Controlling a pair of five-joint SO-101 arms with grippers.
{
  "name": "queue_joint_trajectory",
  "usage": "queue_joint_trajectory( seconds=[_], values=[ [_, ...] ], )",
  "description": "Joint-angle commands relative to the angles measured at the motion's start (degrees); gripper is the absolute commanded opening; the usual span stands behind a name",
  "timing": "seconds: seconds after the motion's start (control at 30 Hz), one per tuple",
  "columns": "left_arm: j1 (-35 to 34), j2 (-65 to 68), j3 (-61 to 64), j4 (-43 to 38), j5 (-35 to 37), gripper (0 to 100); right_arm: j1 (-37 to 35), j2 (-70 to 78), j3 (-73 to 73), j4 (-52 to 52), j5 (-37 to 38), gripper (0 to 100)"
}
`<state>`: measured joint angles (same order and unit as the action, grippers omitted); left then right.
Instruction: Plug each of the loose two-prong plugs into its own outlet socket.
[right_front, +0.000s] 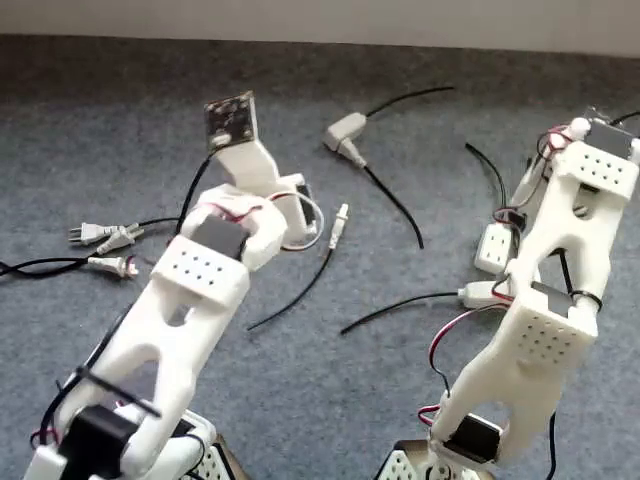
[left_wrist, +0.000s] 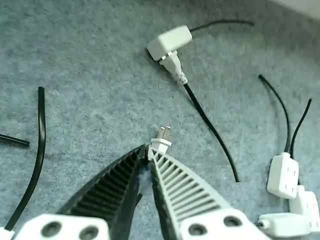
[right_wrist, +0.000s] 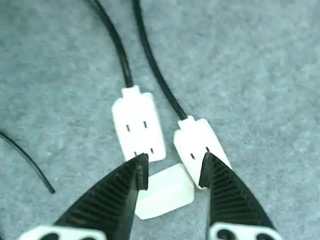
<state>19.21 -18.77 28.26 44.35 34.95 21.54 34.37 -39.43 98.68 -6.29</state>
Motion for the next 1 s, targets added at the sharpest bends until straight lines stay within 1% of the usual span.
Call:
queue_joint_trajectory(
  seconds=[0.0, 0.1, 0.13, 0.3, 0.43, 0.5, 0.53, 0.63, 0.7, 0.73, 0.8, 0.83, 0.97],
  values=[
    [2.5, 13.1, -19.8, 13.5, -1.0, 1, 5.4, -3.6, 4.5, 2.2, 0.7, 17.7],
    [4.0, 23.3, -32.9, 24.8, -1.3, 1, 7.7, -3.6, 8.4, 2.1, 0.7, 17.7],
    [4.6, 26.7, -37.1, 28.1, -2.5, 1, 8.2, -3.6, 9.5, 2.1, 0.7, 17.7],
    [6.6, 40.5, -54.7, 43.8, -17.9, 1, 9.8, -3.6, 16.9, -0.5, 0.8, 17.7],
    [6.0, 49.0, -64.4, 52.3, -28.9, 1, 10.4, -3.6, 23.6, -5.1, 0.8, 17.7],
    [5.1, 53.1, -65.8, 53.1, -32.8, 1, 10.3, -3.6, 25.6, -6.8, 0.8, 17.7],
    [4.8, 55.1, -66.4, 52.7, -33.4, 1, 10.3, -3.8, 26.3, -7.4, 0.8, 17.7],
    [3.9, 59.9, -70.0, 51.3, -33.2, 1, 10.4, -3.8, 26.4, -8.0, 0.8, 17.7],
    [3.8, 61.9, -72.8, 52.7, -33.7, 1, 10.2, -3.6, 26.5, -8.2, 0.4, 17.7],
    [4.1, 62.4, -74.0, 54.4, -35.1, 1, 10.0, -3.6, 26.9, -9.0, 0.2, 17.7],
    [5.1, 62.3, -75.4, 56.4, -41.3, 1, 9.4, -3.6, 27.7, -10.0, -2.3, 17.7],
    [5.2, 61.9, -76.1, 56.5, -43.2, 1, 9.4, -3.8, 28.7, -11.0, -3.0, 17.7],
    [4.9, 59.9, -79.9, 56.5, -43.5, 1, 9.5, -3.7, 32.7, -15.8, -3.6, 17.7]
  ],
)
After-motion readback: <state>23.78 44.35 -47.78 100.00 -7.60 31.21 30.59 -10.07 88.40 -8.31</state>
